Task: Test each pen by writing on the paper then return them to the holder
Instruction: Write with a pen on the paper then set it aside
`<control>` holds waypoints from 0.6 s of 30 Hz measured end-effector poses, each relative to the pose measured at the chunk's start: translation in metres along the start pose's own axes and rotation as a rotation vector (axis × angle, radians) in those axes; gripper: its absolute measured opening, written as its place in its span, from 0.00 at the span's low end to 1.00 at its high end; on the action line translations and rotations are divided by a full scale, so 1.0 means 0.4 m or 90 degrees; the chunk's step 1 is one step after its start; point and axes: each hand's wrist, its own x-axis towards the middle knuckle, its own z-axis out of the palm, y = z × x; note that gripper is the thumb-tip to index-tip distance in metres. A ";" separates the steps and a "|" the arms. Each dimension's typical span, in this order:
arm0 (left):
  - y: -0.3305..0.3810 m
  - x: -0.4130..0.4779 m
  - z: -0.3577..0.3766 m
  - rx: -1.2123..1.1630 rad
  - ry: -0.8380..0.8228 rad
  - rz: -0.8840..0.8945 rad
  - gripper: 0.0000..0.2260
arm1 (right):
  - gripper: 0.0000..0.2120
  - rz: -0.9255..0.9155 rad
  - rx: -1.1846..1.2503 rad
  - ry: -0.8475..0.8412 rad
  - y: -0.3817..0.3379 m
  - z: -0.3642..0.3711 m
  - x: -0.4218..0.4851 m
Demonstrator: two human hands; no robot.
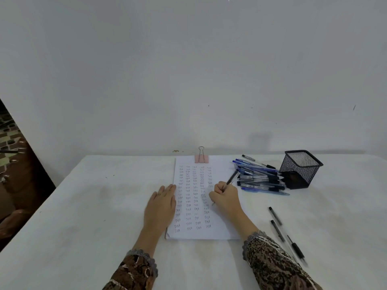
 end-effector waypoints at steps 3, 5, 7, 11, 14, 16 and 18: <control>0.000 -0.001 0.001 -0.003 0.002 -0.001 0.20 | 0.25 0.005 -0.004 0.040 0.015 -0.007 0.010; 0.000 -0.001 -0.001 -0.004 0.005 0.002 0.20 | 0.26 0.002 -0.018 0.038 0.016 -0.006 0.012; 0.004 -0.002 -0.003 -0.011 0.005 -0.001 0.20 | 0.25 -0.005 -0.042 0.036 0.014 -0.007 0.012; 0.002 -0.006 -0.004 -0.010 0.010 -0.003 0.20 | 0.25 -0.016 -0.042 0.015 0.005 -0.007 0.007; 0.003 -0.004 -0.003 -0.008 0.005 -0.003 0.20 | 0.24 -0.016 -0.046 0.044 0.011 -0.011 0.009; 0.001 -0.003 -0.003 -0.004 0.002 -0.004 0.20 | 0.24 -0.018 -0.056 0.035 0.010 -0.010 0.011; 0.000 -0.002 -0.002 -0.004 -0.003 -0.004 0.20 | 0.25 -0.017 -0.066 0.015 0.009 -0.010 0.010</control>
